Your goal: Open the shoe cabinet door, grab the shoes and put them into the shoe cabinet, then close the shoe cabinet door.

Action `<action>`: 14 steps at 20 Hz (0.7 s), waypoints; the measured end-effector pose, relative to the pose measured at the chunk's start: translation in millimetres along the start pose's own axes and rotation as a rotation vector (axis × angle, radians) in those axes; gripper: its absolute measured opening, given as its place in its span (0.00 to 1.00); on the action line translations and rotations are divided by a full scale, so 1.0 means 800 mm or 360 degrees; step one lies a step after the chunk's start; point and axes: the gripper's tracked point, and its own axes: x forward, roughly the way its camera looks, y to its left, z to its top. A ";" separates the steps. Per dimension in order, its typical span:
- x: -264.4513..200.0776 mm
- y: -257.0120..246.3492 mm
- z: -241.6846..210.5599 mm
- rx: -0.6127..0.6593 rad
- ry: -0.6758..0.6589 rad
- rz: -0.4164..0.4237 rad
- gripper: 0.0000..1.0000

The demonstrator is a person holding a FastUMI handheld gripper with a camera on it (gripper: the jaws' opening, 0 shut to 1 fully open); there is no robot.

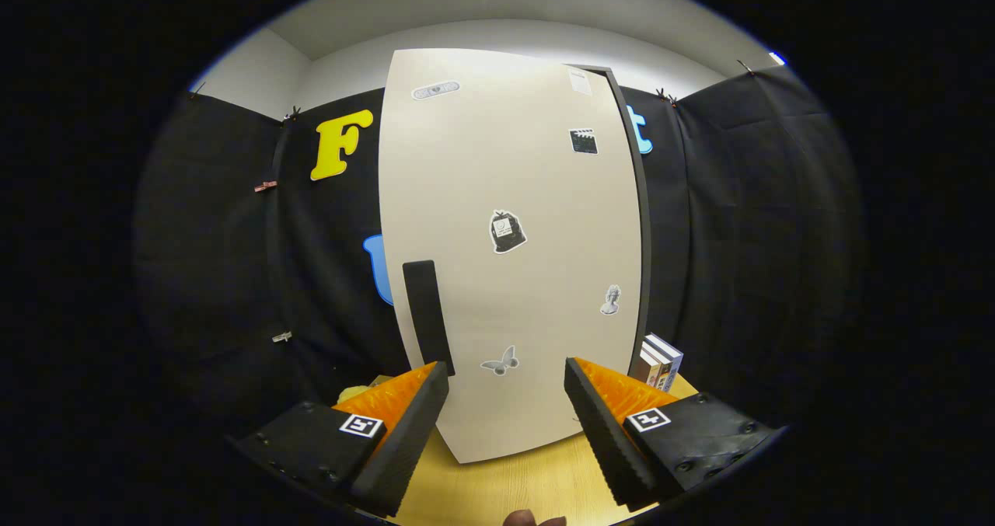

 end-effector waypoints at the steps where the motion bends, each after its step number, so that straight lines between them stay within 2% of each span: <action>1: 0.000 0.000 -0.001 0.0000 0.0003 0.0003 0.98; 14: 0.000 -0.006 -0.002 -0.0009 -0.0006 0.0006 0.98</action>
